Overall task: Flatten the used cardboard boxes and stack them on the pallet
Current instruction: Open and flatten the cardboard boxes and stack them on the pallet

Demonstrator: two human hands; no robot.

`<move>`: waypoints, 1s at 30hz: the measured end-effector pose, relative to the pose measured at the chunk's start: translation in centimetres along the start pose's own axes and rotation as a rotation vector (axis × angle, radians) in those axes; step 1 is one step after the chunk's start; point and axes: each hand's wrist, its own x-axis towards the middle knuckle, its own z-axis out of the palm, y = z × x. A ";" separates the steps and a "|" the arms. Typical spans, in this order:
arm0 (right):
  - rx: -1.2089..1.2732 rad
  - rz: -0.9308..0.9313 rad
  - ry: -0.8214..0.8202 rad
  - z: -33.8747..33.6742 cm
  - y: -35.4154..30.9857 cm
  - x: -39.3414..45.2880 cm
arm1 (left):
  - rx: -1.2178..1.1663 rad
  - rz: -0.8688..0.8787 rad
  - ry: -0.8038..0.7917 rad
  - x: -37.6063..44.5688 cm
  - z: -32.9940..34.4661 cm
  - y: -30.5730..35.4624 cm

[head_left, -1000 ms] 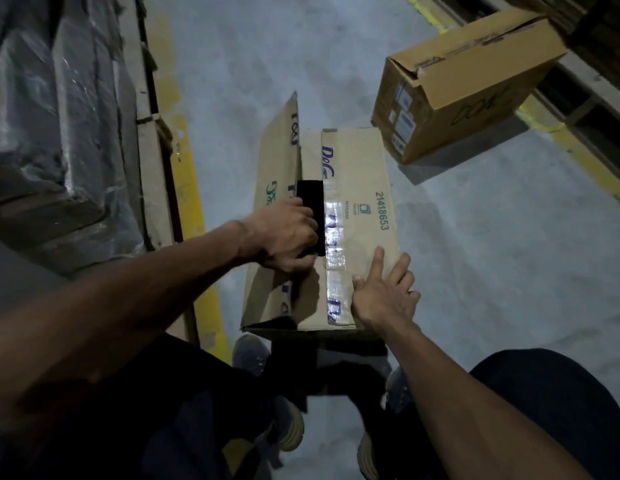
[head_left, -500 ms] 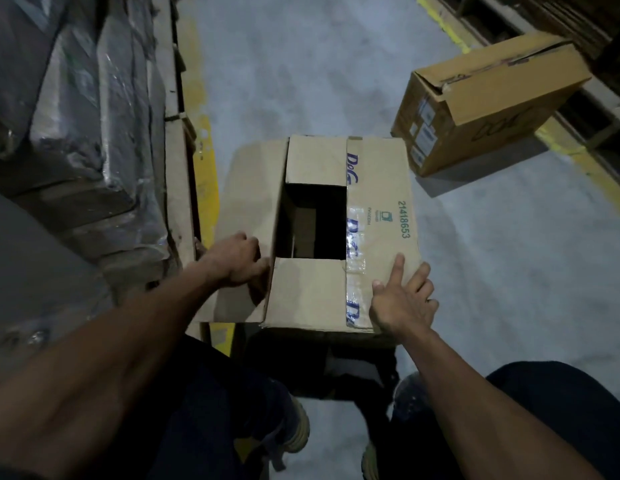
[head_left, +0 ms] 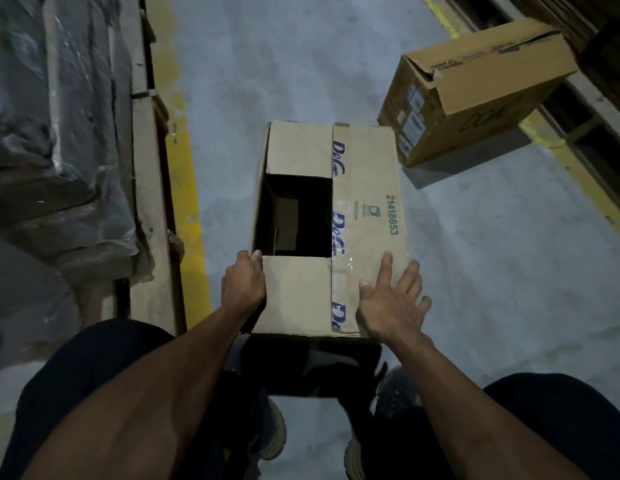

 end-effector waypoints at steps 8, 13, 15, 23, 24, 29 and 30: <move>-0.490 -1.183 0.123 -3.7 -4.2 2.3 | -0.006 -0.018 0.022 0.1 0.3 0.0; -0.853 -1.260 0.019 -5.0 -4.9 2.3 | -0.005 -0.034 0.040 0.1 0.4 -0.3; -0.885 -1.236 0.062 -6.4 -4.9 1.4 | 0.009 -0.035 0.044 0.1 0.3 -0.3; -1.067 -1.019 -0.080 -13.6 -2.4 -1.2 | 0.014 -0.031 0.042 -0.4 -0.2 0.1; -1.124 -0.975 -0.080 -14.1 -1.8 -1.1 | 0.013 -0.030 0.045 -0.5 -0.3 0.3; -1.186 -0.716 -0.026 -12.8 2.3 1.0 | 0.007 -0.025 0.050 -0.7 -0.2 0.3; -1.140 -0.668 -0.011 -12.1 3.0 1.4 | 0.006 -0.021 0.050 -0.7 -0.1 0.3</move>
